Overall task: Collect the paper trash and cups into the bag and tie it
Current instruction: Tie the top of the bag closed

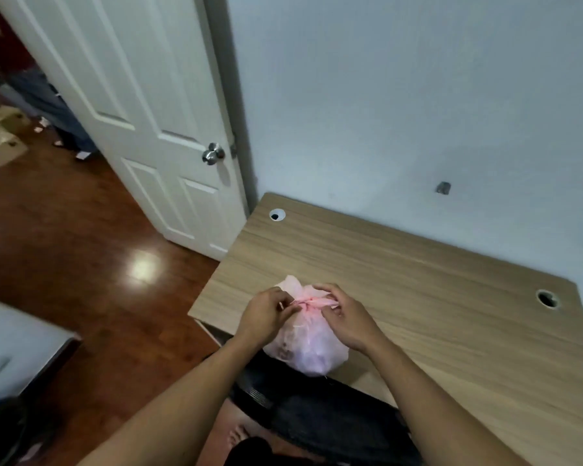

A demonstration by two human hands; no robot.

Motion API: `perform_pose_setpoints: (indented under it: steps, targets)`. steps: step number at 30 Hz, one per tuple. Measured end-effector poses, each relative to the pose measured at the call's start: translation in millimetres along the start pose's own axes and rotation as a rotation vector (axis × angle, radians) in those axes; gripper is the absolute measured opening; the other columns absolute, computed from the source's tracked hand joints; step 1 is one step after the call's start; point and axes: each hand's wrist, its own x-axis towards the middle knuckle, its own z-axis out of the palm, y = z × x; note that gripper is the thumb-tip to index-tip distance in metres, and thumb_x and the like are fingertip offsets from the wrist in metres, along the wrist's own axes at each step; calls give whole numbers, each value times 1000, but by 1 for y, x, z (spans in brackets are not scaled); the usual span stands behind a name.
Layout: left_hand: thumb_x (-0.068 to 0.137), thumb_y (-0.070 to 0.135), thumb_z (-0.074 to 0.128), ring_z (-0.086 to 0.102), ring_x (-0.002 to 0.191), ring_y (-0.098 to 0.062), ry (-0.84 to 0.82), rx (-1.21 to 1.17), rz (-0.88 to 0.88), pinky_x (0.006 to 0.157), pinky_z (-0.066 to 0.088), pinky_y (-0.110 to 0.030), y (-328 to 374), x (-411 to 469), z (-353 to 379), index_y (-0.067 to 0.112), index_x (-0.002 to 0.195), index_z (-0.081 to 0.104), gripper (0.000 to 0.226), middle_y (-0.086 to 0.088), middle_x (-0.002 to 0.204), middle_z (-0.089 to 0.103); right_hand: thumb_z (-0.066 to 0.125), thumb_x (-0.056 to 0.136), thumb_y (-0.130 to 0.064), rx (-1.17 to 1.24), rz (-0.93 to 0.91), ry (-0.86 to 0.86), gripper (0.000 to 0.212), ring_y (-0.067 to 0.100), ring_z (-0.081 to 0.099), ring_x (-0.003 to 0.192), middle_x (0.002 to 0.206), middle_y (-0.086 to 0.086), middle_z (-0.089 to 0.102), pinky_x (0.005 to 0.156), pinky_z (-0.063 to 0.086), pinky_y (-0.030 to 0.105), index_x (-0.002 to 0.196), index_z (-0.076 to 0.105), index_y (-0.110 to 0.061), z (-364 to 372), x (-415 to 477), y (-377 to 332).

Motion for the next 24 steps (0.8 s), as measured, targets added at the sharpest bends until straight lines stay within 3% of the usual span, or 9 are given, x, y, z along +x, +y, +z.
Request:
perform_pose_setpoints:
  steps: [3,5,9,12,17,24]
  targets:
    - [91,49,81,65,71,-11,82,-13,-41,70,56,-37,-14,-10,-36,23,89,81,26,7,83,71,69,101,-32,-83,-113,-90,49,10,65,121,139,-8,66,107,50,26,149,62,-37,23,19,-35]
    - [93,51,78,66,72,-11,129,-6,-53,71,57,-38,-27,-19,-64,22,93,82,29,7,85,71,71,103,-39,-143,-171,-89,46,14,65,120,134,-1,65,106,50,30,148,65,-36,44,33,-57]
    - [92,50,80,67,72,-6,229,0,-87,70,57,-34,-59,-41,-122,25,95,84,25,11,86,74,65,110,-32,-235,-280,-57,31,26,70,112,123,10,72,95,47,27,139,75,-31,92,59,-101]
    - [92,47,82,68,73,-5,290,-5,-121,69,57,-31,-85,-60,-168,27,95,85,21,12,86,74,61,112,-30,-278,-358,-53,32,26,70,108,119,9,74,91,47,28,140,77,-31,132,71,-142]
    - [91,40,85,68,73,-4,408,-25,-193,66,53,-22,-133,-93,-240,27,95,86,13,17,84,72,62,111,-40,-346,-487,-102,36,28,71,109,123,9,72,95,56,39,145,71,-36,201,88,-210]
    - [91,37,85,70,76,-5,544,-3,-307,71,59,-32,-204,-154,-319,27,94,86,11,14,88,77,71,106,-33,-359,-581,-218,30,29,74,111,123,9,76,96,57,38,134,78,-27,299,99,-297]
